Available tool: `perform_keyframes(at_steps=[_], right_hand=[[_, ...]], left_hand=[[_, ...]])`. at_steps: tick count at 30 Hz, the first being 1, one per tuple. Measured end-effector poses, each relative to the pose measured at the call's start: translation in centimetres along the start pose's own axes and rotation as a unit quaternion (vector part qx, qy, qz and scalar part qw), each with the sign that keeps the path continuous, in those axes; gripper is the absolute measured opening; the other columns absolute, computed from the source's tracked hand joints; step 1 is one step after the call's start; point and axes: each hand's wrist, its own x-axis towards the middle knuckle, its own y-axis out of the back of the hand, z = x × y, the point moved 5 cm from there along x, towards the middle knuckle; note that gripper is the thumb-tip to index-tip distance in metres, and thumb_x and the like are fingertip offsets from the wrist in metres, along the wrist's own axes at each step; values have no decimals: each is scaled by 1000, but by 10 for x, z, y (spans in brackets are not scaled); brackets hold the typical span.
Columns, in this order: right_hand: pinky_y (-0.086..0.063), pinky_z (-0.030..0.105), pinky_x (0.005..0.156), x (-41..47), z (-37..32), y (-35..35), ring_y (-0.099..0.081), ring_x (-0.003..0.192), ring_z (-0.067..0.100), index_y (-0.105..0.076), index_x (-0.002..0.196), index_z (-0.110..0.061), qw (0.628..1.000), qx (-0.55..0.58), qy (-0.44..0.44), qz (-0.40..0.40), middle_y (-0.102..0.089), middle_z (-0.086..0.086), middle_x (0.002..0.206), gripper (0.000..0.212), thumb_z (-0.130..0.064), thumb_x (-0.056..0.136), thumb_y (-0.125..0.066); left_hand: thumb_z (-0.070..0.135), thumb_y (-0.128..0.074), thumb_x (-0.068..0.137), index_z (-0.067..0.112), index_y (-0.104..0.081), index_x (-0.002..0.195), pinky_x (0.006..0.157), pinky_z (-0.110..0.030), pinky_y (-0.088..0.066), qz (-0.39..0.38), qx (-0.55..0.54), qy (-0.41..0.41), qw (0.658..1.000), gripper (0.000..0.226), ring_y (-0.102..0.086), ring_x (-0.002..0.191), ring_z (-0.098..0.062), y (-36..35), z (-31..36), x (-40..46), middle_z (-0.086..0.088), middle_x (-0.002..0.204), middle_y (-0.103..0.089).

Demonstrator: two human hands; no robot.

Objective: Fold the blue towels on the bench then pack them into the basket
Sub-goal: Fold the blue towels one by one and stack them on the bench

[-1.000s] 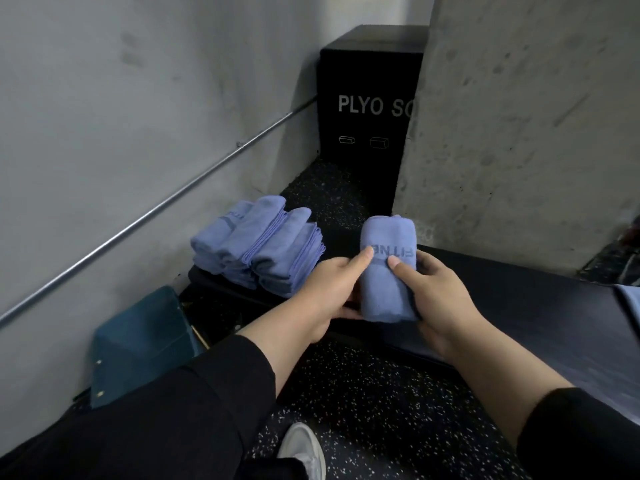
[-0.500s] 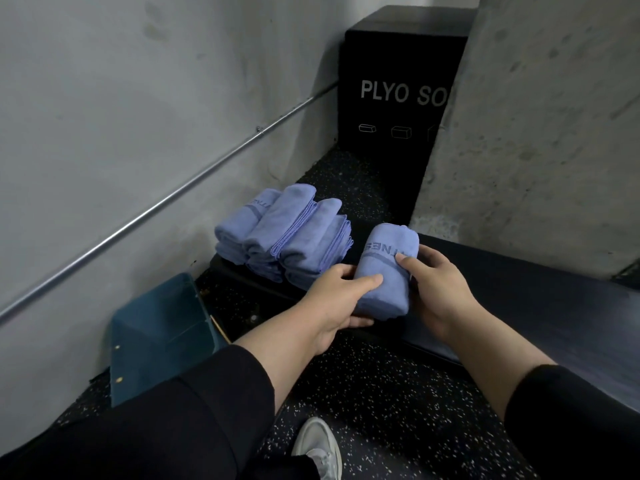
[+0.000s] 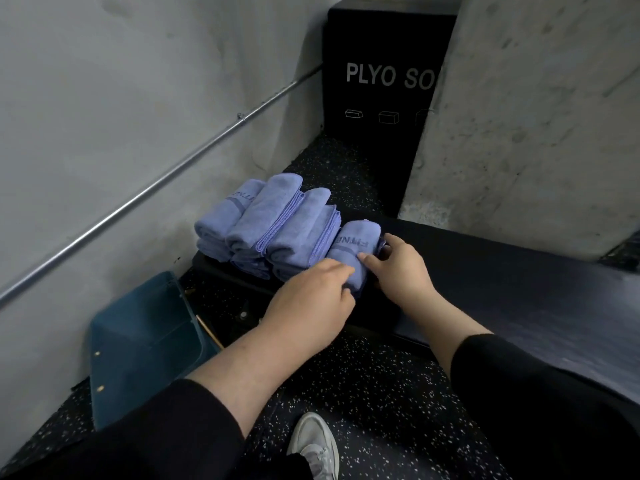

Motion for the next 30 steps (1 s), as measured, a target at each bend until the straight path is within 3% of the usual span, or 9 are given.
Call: perform_keyframes(at_steps=[4, 6, 10, 13, 16, 21, 24, 26, 30], right_hand=[[-51, 35, 97, -1, 3, 0, -64, 113, 19, -59, 134, -16, 999, -10, 20, -25, -68, -1, 125, 46, -34, 93, -70], [-45, 28, 98, -2, 2, 1, -59, 123, 20, -53, 143, -13, 998, -27, 30, -46, -64, 1, 134, 52, -32, 96, -66], [-43, 25, 76, -8, 1, 20, -63, 95, 15, -63, 130, -16, 997, -62, 41, 1, -70, -1, 106, 34, -32, 101, -56], [-39, 22, 62, -12, 6, 46, -60, 79, 11, -66, 116, -16, 997, -54, 18, 46, -63, -9, 83, 25, -33, 102, -54], [-42, 18, 61, -26, 13, 72, -59, 78, 3, -66, 115, -20, 996, -79, 24, 36, -64, -10, 86, 21, -32, 102, -54], [-40, 16, 46, -54, 25, 138, -55, 57, 10, -67, 103, -27, 994, -94, 26, 49, -67, -5, 76, 12, -22, 99, -57], [-42, 19, 50, -73, 37, 181, -56, 59, 12, -67, 96, -30, 992, -106, 22, 67, -68, -2, 75, 15, -19, 96, -57], [-43, 23, 50, -87, 49, 207, -53, 54, 9, -68, 96, -29, 991, -111, 14, 69, -64, -4, 68, 16, -18, 94, -56], [-37, 14, 50, -118, 85, 261, -52, 51, 2, -69, 99, -27, 986, -146, -18, 82, -63, -7, 68, 17, -16, 92, -57]], left_hand=[[29, -46, 96, 24, -61, 119, 89, -44, -53, -67, 56, -3, 996, 28, -62, 110, -22, -13, 0, 2, 10, 126, -59], [29, -45, 95, 25, -62, 116, 88, -44, -53, -62, 71, 10, 995, 27, -63, 107, -23, -12, -1, 3, 9, 122, -61], [27, -44, 96, 23, -63, 114, 84, -44, -54, -19, 83, 31, 996, 27, -63, 103, -27, 1, 10, 7, 4, 117, -65], [26, -43, 97, 20, -63, 112, 80, -42, -54, 1, 70, 29, 997, 25, -64, 98, -27, 6, 25, 9, 2, 111, -66], [30, -42, 100, 22, -64, 109, 76, -39, -53, 13, 67, 17, 998, 25, -64, 93, -21, 5, 41, 11, 4, 104, -66], [38, -47, 104, 28, -62, 131, 81, -31, -52, 27, 44, -6, 999, 32, -65, 101, -17, 0, 86, 23, 4, 112, -71], [39, -50, 103, 28, -64, 126, 69, -28, -49, 22, 27, -23, 999, 29, -62, 87, -12, -12, 121, 37, 6, 101, -69], [40, -52, 102, 28, -67, 121, 75, -33, -52, 20, 3, -32, 999, 27, -63, 90, -16, -20, 145, 44, 5, 99, -70], [42, -51, 102, 32, -68, 114, 79, -35, -53, 2, -13, -66, 998, 23, -62, 90, -16, -48, 198, 51, 10, 98, -69]])
